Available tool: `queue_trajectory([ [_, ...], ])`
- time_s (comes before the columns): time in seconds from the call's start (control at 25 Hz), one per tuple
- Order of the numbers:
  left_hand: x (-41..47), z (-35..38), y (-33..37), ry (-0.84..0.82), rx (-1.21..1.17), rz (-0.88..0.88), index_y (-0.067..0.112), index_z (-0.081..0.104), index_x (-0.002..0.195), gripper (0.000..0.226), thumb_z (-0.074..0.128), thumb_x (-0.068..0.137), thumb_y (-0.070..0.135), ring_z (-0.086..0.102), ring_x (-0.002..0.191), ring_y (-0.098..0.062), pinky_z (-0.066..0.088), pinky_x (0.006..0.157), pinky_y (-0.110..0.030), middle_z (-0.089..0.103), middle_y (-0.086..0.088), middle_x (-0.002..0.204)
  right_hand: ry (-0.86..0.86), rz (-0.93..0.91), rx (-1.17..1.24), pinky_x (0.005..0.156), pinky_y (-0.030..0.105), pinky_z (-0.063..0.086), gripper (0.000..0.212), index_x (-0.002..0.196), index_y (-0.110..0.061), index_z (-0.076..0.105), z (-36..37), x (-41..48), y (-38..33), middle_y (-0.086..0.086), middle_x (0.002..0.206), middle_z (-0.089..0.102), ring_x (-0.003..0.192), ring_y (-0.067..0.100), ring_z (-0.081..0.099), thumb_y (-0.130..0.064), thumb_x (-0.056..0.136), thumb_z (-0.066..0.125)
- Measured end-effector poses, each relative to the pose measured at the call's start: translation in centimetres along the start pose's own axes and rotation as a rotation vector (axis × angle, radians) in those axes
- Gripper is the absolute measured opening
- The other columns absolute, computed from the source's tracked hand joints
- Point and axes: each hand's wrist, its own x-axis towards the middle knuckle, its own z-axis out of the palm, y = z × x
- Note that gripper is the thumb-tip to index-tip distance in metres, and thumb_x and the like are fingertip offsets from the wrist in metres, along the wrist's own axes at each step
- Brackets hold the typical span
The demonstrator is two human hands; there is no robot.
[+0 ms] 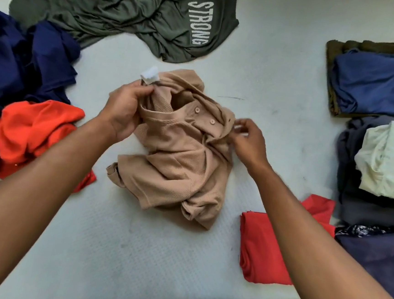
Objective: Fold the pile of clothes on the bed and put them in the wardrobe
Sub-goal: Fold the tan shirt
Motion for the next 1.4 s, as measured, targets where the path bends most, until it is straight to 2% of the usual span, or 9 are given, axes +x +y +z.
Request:
queue_trajectory([
  [0.2, -3.0, 2.0, 2.7, -0.318, 0.017, 0.049, 0.004, 0.064, 0.12, 0.03, 0.052, 0.093, 0.009, 0.067, 0.101, -0.016, 0.051, 0.094, -0.028, 0.071, -0.007, 0.108, -0.263, -0.456, -0.016, 0.099, 0.029, 0.051, 0.075, 0.139, -0.043, 0.049, 2.6, 3.5, -8.0, -0.007, 0.14, 0.053, 0.123, 0.008, 0.054, -0.02, 0.074, 0.078],
  [0.28, -3.1, 2.0, 2.6, -0.376, 0.221, 0.129, 0.003, 0.063, 0.124, 0.043, 0.069, 0.084, 0.016, 0.063, 0.101, -0.016, 0.048, 0.091, -0.027, 0.067, -0.008, 0.109, -0.359, -0.565, -0.353, 0.088, 0.034, 0.053, 0.046, 0.122, -0.036, 0.066, 4.4, 4.2, -11.2, -0.009, 0.118, 0.068, 0.113, 0.016, 0.063, -0.031, 0.077, 0.072],
  [0.4, -3.0, 1.0, 1.7, -0.246, 0.75, 0.319, 0.017, 0.065, 0.116, 0.052, 0.084, 0.067, 0.014, 0.063, 0.099, -0.015, 0.049, 0.081, -0.016, 0.068, 0.003, 0.104, -0.232, -0.438, -0.623, 0.077, 0.032, 0.047, 0.035, 0.105, -0.029, 0.07, 4.4, 4.4, -11.7, -0.003, 0.107, 0.073, 0.103, 0.026, 0.066, -0.039, 0.075, 0.054],
  [0.52, -3.4, -1.4, 0.4, -0.048, 1.289, 0.285, 0.031, 0.061, 0.098, 0.036, 0.069, 0.071, 0.01, 0.061, 0.09, -0.028, 0.046, 0.068, -0.031, 0.06, 0.005, 0.086, 0.081, -0.348, -0.46, 0.077, 0.031, 0.04, 0.036, 0.114, -0.032, 0.065, 1.8, 4.4, -9.3, -0.001, 0.113, 0.071, 0.105, 0.029, 0.063, -0.022, 0.085, 0.046],
  [0.76, -3.9, -2.5, -0.8, 0.277, 0.824, 0.499, 0.016, 0.058, 0.093, 0.008, 0.051, 0.091, 0.018, 0.045, 0.07, -0.01, 0.034, 0.066, -0.03, 0.055, 0.004, 0.079, 0.348, -0.282, -0.286, 0.075, 0.034, 0.043, 0.034, 0.107, -0.027, 0.064, -1.6, 3.5, -6.9, -0.004, 0.103, 0.068, 0.093, 0.023, 0.059, -0.019, 0.085, 0.039],
  [0.92, -5.3, -1.1, 1.3, 0.209, 0.555, 0.561, 0.006, 0.053, 0.081, 0.042, 0.051, 0.095, 0.046, 0.038, 0.066, -0.01, 0.033, 0.063, -0.034, 0.043, 0.004, 0.071, 0.193, -0.112, 0.204, 0.095, 0.04, 0.052, 0.039, 0.099, -0.022, 0.074, -2.6, 2.4, -9.0, -0.003, 0.106, 0.072, 0.103, 0.019, 0.064, -0.028, 0.085, 0.039],
  [1.08, -8.4, -2.2, 5.4, -0.022, 0.935, 0.547, 0.026, 0.054, 0.07, 0.037, 0.071, 0.079, 0.057, 0.046, 0.059, -0.001, 0.037, 0.057, -0.023, 0.053, 0.014, 0.061, 0.146, -0.068, 0.421, 0.101, 0.043, 0.052, 0.031, 0.088, -0.026, 0.072, -4.8, 0.4, -12.8, -0.003, 0.1, 0.071, 0.104, 0.021, 0.063, -0.029, 0.095, 0.042],
  [1.2, -9.7, -4.2, 7.1, -0.073, 1.573, 0.447, 0.024, 0.056, 0.074, 0.018, 0.061, 0.073, 0.042, 0.064, 0.08, -0.028, 0.049, 0.067, -0.036, 0.067, -0.001, 0.077, 0.302, -0.131, 0.462, 0.097, 0.042, 0.052, 0.034, 0.082, -0.024, 0.068, -8.1, -0.8, -15.1, -0.003, 0.092, 0.069, 0.096, 0.018, 0.062, -0.018, 0.097, 0.039],
  [1.4, -10.1, -4.7, 8.7, 0.289, 1.158, 0.566, 0.024, 0.068, 0.094, 0.036, 0.044, 0.067, 0.027, 0.062, 0.091, -0.04, 0.046, 0.073, -0.042, 0.069, -0.011, 0.091, 0.506, 0.048, 0.509, 0.094, 0.039, 0.052, 0.033, 0.096, -0.021, 0.066, -10.7, -4.7, -13.6, -0.004, 0.096, 0.063, 0.103, 0.024, 0.058, -0.015, 0.102, 0.034],
])
